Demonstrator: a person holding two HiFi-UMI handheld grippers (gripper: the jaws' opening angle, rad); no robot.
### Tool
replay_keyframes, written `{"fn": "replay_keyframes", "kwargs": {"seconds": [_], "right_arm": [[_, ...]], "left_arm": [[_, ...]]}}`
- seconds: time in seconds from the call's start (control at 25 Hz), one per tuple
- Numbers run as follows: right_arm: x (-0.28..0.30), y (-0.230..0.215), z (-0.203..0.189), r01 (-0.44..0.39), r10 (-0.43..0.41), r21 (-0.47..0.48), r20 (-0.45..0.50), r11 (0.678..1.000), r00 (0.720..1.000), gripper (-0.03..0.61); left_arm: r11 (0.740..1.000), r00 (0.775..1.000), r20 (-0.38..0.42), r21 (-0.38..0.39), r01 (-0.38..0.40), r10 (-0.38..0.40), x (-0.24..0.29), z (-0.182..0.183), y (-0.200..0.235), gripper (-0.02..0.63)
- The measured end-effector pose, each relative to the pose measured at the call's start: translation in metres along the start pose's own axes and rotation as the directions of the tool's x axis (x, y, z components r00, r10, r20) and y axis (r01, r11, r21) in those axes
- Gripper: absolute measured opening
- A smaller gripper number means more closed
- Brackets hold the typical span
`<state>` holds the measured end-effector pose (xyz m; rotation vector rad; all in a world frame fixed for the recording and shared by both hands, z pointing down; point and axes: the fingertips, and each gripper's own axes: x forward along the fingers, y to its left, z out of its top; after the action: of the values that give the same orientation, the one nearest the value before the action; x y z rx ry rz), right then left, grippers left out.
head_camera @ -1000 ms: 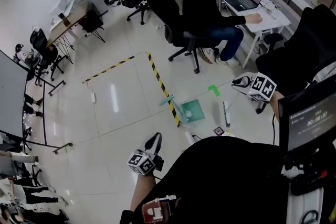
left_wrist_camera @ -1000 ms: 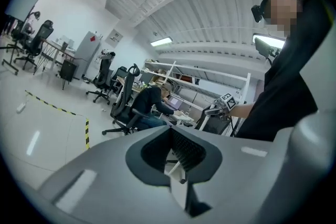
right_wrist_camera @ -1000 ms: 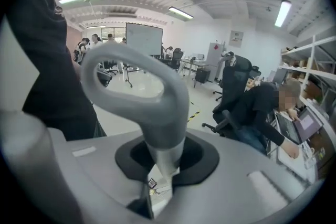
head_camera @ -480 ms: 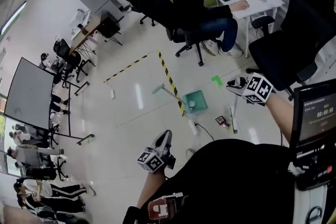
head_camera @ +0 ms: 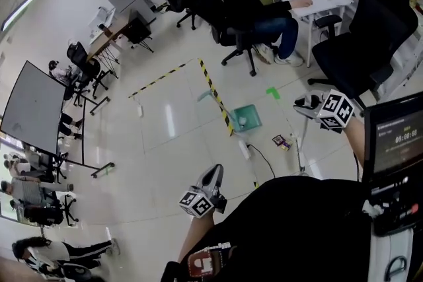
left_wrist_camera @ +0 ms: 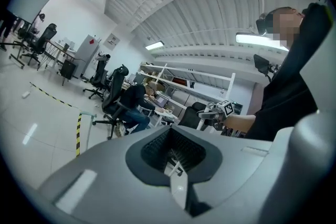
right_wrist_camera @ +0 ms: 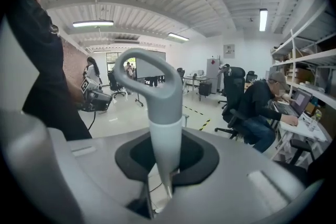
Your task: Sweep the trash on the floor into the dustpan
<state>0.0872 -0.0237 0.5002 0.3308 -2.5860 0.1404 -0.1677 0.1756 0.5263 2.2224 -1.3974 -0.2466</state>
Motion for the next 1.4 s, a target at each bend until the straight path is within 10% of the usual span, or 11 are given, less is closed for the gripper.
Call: {"fn": "replay_keyframes", "kwargs": {"seconds": [0.36,0.84,1.4], "right_arm": [[0.013,0.081,-0.033,0.099,-0.093,0.059,-0.102,0.993,0.990,0.046],[0.012,0.103,-0.015,-0.017,0.017,0.035,-0.003,0.999,1.000,0.046],[0.024,0.090,-0.032,0.034,-0.034,0.006,-0.022,0.999,0.999,0.048]], "left_arm": [[1.000,0.996,-0.089,0.013,0.004,-0.003,-0.113,-0.042,0.034,-0.005],[0.997,0.997,0.033,0.039,-0.069,0.068,-0.098,-0.017,-0.003,-0.005],[0.997,0.997,0.046,0.038,-0.068,0.067,-0.099,-0.028,0.019,-0.005]]}}
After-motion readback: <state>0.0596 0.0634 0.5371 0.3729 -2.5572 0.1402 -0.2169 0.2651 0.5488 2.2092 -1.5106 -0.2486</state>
